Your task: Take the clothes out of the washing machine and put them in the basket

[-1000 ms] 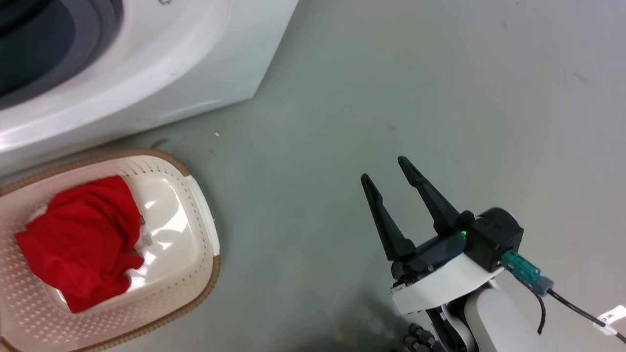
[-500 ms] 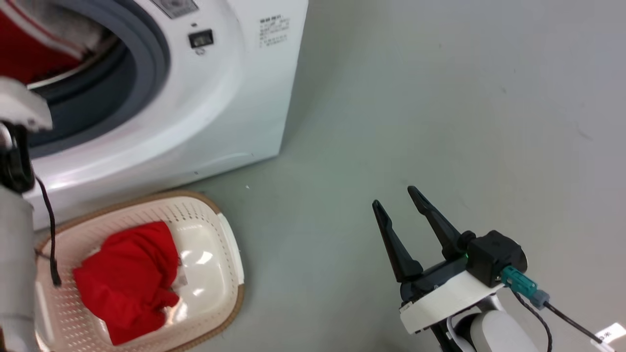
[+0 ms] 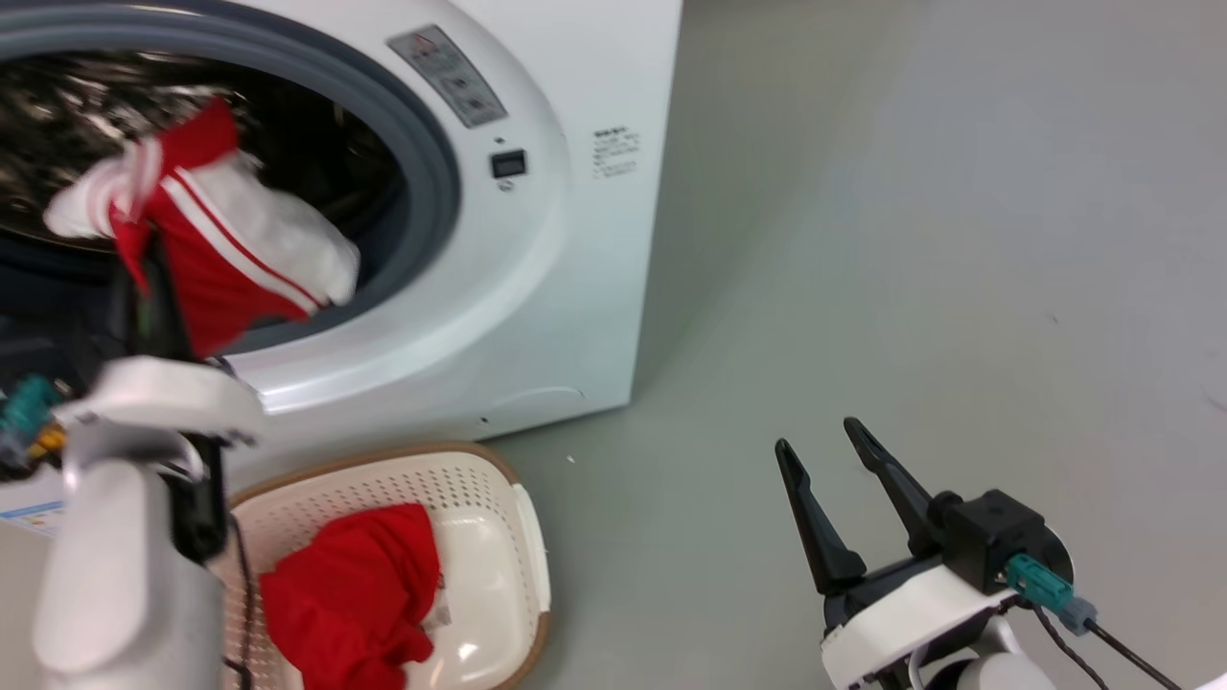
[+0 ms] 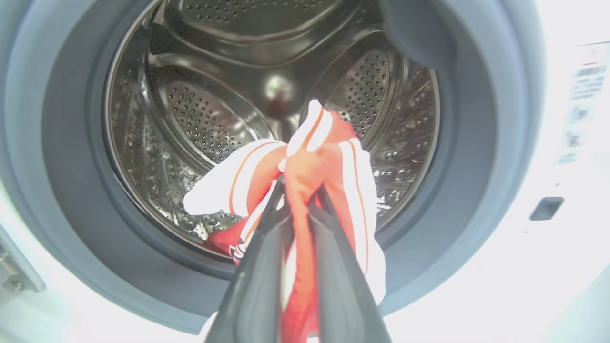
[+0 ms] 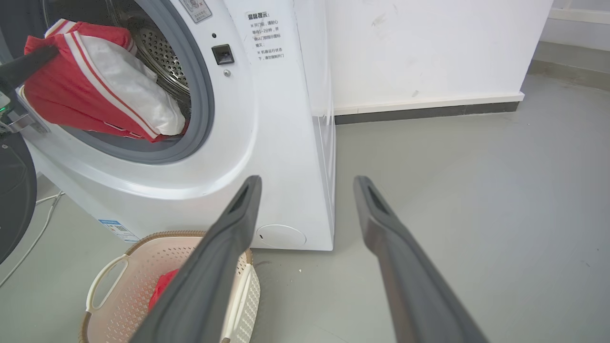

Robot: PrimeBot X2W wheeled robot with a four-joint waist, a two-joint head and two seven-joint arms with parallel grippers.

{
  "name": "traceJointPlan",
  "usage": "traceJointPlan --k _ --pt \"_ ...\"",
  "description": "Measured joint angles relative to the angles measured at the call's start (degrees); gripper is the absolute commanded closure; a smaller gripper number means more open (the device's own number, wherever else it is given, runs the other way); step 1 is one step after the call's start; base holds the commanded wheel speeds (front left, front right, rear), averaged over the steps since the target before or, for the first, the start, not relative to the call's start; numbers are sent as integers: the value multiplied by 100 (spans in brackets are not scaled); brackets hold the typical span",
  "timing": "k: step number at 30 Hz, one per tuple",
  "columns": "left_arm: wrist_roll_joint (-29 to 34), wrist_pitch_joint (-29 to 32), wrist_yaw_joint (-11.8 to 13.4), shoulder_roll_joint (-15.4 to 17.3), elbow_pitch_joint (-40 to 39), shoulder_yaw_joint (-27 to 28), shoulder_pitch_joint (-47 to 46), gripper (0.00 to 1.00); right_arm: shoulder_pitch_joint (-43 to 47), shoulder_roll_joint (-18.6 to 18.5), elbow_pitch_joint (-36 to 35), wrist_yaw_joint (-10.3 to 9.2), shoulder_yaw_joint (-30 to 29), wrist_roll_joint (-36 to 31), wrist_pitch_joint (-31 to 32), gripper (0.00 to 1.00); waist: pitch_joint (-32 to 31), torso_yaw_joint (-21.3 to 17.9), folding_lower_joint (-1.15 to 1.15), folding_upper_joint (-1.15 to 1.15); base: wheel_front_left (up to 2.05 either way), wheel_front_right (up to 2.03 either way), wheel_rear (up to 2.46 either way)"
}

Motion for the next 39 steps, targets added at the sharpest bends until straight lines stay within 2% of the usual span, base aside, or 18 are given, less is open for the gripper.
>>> traceJointPlan --k 9,16,25,31,39 --pt "118 -8 -65 -561 -1279 -93 1132 100 366 0 -168 0 -282 -101 234 0 -566 482 0 0 0 0 0" --pt "229 158 -65 -691 -2306 -354 1706 100 506 -2 -346 0 -374 -178 374 0 -763 852 0 0 0 0 0" --pt "250 584 -19 -890 -3640 -795 2620 100 505 -1 -504 0 -404 -235 448 0 -578 974 2 0 0 0 0" --pt "133 677 43 -998 -3335 -943 3059 100 440 -1 -557 0 -353 -275 470 0 -361 975 2 0 0 0 0" --pt "-33 426 -16 -1071 -2082 -1183 3120 100 294 -2 -606 0 -305 -300 502 0 63 916 2 0 0 0 0"
